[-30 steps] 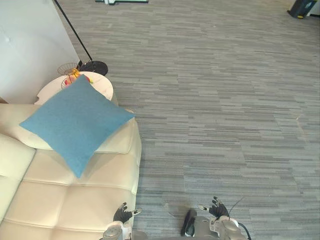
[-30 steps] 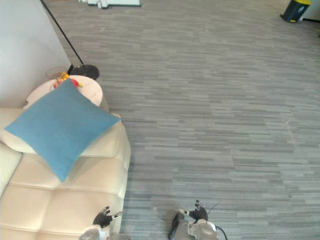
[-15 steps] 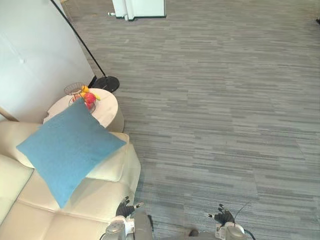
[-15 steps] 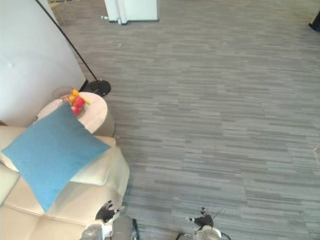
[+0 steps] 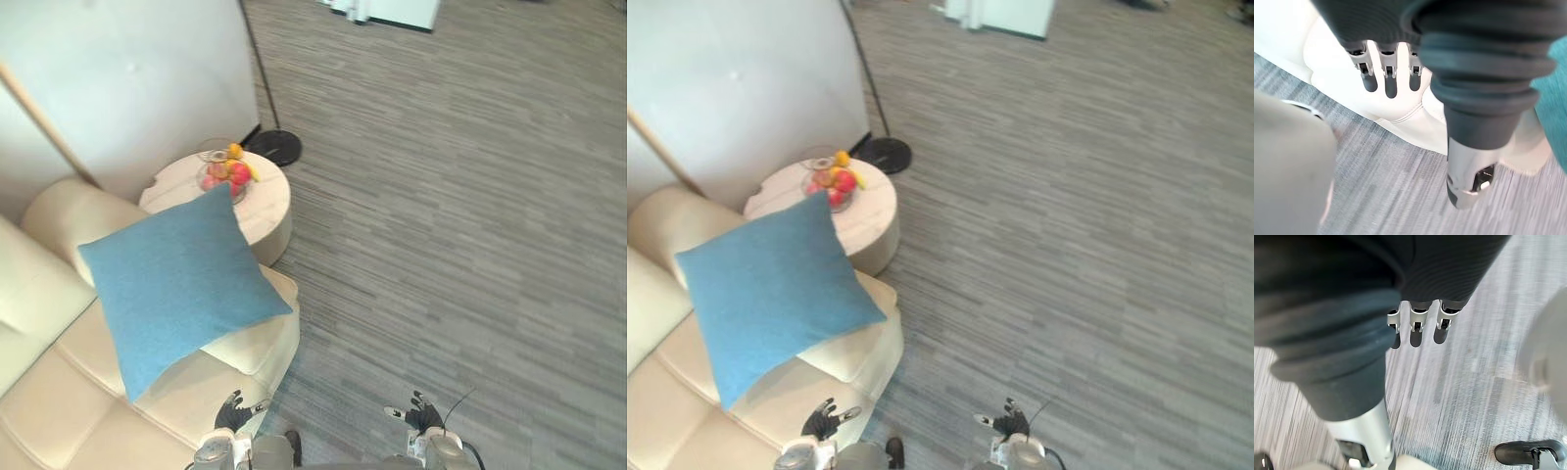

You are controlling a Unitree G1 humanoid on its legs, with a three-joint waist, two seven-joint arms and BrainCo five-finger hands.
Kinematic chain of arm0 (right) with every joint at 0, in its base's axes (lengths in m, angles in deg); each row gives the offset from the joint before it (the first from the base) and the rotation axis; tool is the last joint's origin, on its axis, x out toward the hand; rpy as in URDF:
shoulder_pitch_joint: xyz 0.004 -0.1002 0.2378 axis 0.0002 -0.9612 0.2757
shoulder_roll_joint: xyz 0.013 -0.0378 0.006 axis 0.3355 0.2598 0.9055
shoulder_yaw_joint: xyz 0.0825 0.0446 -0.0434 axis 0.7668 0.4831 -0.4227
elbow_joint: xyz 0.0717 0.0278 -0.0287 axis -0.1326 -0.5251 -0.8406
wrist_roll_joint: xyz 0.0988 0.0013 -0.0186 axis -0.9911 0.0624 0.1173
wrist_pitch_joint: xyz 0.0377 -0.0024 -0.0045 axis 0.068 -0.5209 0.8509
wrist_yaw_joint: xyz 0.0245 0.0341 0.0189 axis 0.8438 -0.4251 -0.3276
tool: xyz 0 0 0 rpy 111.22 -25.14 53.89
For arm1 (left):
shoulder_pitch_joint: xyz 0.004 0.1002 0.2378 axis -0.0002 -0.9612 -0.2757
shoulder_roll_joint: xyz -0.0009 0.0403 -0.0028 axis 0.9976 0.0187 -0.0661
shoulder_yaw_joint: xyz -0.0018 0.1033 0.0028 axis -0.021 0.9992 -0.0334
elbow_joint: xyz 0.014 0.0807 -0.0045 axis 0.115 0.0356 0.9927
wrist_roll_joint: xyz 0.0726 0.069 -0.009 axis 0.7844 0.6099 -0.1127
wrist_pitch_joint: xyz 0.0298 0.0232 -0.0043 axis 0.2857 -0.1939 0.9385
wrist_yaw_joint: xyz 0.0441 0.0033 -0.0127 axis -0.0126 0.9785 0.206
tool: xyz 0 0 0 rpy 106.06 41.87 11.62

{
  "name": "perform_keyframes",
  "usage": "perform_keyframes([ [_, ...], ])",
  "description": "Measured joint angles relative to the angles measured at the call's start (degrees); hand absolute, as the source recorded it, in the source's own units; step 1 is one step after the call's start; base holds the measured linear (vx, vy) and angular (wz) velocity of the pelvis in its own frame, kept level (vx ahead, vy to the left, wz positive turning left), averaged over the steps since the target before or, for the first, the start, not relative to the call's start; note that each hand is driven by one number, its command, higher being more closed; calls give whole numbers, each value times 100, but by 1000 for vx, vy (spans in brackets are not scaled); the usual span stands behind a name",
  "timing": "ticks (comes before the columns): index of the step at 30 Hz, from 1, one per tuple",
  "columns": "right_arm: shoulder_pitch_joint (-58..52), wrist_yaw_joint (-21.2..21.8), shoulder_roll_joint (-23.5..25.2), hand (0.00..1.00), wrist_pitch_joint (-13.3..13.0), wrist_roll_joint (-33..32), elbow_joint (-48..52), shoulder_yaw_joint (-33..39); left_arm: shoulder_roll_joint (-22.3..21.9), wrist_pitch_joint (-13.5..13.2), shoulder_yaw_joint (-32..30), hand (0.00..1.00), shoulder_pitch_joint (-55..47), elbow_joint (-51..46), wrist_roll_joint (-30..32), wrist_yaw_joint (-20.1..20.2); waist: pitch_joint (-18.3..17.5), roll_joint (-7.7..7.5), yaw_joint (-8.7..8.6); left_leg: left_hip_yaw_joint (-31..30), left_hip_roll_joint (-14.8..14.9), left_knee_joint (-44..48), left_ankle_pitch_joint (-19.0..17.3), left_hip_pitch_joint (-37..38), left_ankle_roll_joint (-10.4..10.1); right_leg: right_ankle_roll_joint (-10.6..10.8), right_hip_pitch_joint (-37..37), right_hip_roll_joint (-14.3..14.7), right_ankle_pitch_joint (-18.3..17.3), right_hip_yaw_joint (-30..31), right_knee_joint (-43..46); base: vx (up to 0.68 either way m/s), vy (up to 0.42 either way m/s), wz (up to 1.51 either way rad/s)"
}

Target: Pick up cushions and gather them together orderly.

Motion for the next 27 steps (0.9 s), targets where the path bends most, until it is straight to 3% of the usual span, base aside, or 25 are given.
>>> perform_keyframes([
  [2,-11,-2,-29,0,-23,-19,144,-50,-9,-7,56,0,3,2,3,-2,8,30,-183,-653,130,-7,-39,26,-109,16,-492,695,104,1239,-951,170,-177,135],
  [3,-37,-3,-43,0,-33,-26,164,-49,-7,-7,54,0,3,3,4,-2,12,6,-198,-790,126,-7,-47,28,-156,39,-522,765,213,1458,-1175,186,-259,139],
  [4,-100,-5,-54,0,-36,-39,164,-46,18,-11,55,0,15,-3,4,-1,-6,-81,-208,-1022,49,27,-72,-7,-256,63,-577,770,537,1774,-1734,133,-269,164],
  [5,-250,-5,-47,0,-30,-39,143,-34,44,-12,47,0,36,39,7,-12,-60,-150,-221,-1495,-77,191,-173,-87,-422,-188,-461,666,1110,1665,-1912,175,-370,158],
  [8,-329,-6,-104,0,-31,-54,192,78,-184,-46,-188,0,-57,-4,13,-15,-147,67,-171,-1608,114,231,-125,-220,-519,-336,-297,691,975,1054,-2022,207,-349,115],
  [10,-296,-2,-117,0,-49,-47,220,85,-288,-49,-344,0,-68,-14,13,-16,-144,178,-174,-1170,322,343,-70,-344,-738,-399,-61,691,960,591,-2161,129,-175,115],
  [11,-291,0,-102,0,-52,-52,219,84,-294,-52,-365,0,-71,-13,10,-14,-146,190,-174,-504,507,498,-96,-430,-796,-421,129,706,964,349,-2311,75,-116,90],
  [14,-266,-1,-99,0,-64,-54,225,84,-287,-111,-337,0,-71,-17,10,-8,-157,192,-168,1282,1021,698,-91,-500,-608,-442,421,674,959,-86,-2543,52,-58,80],
  [16,-255,0,-117,0,-63,-55,226,82,-290,-118,-326,0,-63,-5,12,-8,-183,227,-168,1488,963,558,-57,-509,-593,-408,409,630,955,-142,-2565,37,78,37],
  [21,-349,23,-8,0,-58,-49,219,136,-53,-88,-55,0,-60,123,15,-10,-258,36,-224,1384,538,204,221,-521,-436,-199,503,343,1091,-463,-2851,58,106,36],
  [27,-323,22,27,0,-37,-38,213,315,-43,-77,123,0,-110,119,25,-4,-258,71,-246,1402,252,-764,789,-188,-442,-152,605,221,1158,-705,-2968,-17,27,26],
])
